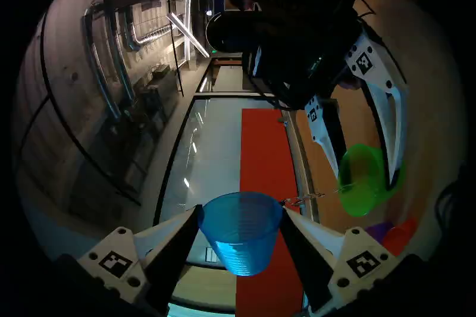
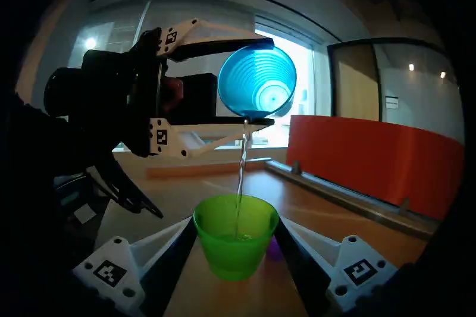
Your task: Pour water
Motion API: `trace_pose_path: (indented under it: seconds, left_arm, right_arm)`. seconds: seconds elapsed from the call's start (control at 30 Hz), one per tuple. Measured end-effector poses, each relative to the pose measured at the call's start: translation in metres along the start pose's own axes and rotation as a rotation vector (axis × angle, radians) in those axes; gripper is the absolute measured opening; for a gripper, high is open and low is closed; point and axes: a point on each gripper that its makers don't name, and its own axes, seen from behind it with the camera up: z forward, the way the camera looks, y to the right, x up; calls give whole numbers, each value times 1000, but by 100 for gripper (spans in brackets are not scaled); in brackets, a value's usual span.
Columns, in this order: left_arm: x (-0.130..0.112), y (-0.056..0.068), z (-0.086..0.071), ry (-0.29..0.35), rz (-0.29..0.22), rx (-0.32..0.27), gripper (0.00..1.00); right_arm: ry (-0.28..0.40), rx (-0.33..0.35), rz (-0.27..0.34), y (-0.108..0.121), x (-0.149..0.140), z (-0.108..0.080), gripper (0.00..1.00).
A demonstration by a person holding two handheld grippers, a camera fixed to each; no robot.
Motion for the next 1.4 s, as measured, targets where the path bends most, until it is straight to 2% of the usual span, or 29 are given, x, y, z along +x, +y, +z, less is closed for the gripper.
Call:
trace_pose_path:
  seconds: [0.2,1.4]
  left_arm:
    - [0,-3,1,-1,29,3,90]
    - [8,-6,-2,4,143,15,90]
  right_arm:
    - [1,2,-4,-1,1,0,91]
    - [7,-4,-5,1,5,2,91]
